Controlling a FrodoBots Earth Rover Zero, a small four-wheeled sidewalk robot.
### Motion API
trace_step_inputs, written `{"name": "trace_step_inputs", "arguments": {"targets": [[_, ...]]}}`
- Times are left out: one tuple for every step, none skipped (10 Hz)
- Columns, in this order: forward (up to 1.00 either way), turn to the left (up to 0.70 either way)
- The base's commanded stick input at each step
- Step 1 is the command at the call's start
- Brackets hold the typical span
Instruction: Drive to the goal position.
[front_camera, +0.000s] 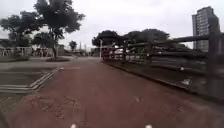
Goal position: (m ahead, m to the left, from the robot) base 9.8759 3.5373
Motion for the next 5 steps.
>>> {"name": "trace_step_inputs", "arguments": {"targets": [[1.0, 0.0], [1.0, 0.0], [1.0, 0.0], [1.0, 0.0], [1.0, 0.0]]}}
